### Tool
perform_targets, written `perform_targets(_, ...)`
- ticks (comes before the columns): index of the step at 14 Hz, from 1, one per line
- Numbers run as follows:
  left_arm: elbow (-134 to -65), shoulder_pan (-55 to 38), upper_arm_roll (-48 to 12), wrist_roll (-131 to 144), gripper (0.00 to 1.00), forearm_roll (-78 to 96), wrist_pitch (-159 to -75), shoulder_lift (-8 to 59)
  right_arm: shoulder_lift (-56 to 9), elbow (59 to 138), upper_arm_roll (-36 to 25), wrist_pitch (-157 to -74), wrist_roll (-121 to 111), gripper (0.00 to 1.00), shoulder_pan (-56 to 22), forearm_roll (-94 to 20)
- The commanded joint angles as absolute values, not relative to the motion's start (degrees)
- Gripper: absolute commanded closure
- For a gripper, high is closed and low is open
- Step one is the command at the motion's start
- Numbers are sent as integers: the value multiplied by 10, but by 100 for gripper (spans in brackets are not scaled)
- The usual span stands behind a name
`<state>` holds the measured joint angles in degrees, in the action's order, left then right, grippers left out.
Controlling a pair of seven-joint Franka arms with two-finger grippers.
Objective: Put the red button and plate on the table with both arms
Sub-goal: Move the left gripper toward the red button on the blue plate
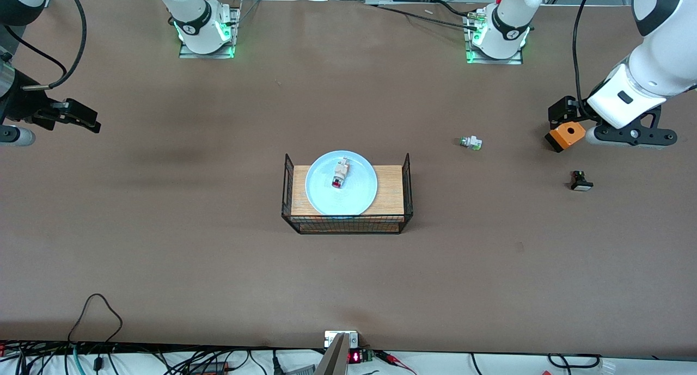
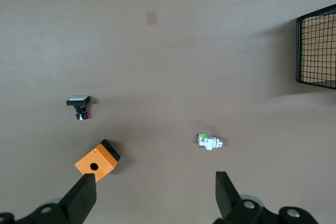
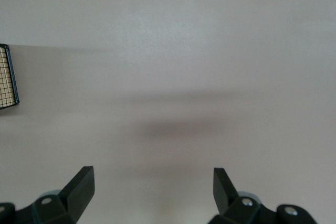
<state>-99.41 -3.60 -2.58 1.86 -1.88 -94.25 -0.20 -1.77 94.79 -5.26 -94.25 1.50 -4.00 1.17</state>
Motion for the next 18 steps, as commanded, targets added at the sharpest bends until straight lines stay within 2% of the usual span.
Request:
perform_targets(1,-980,-39,-24,15,0,-12,-931,4,-16,939,-51,-930,5,0,-40,11)
perform_targets(6,-966,-41,-25,19,0,-11,-914,18,-16,939,-51,-930,-4,0,-41,9)
perform_targets(9,-913,-54,-61,21,0,29,-852,41,-15,939,-51,-930,-2,0,-51,9)
perform_targets(11,-872,-72,-92,26,0,34,-843,69,-14,939,-51,-930,-3,0,-51,9)
perform_targets(15,-807,-144,-132,129,0,39,-852,152,-7,939,-55,-929,-11,0,-49,11)
perform_targets(18,-755,-224,-132,164,0,38,-918,214,-4,940,-56,-913,-29,0,-47,15)
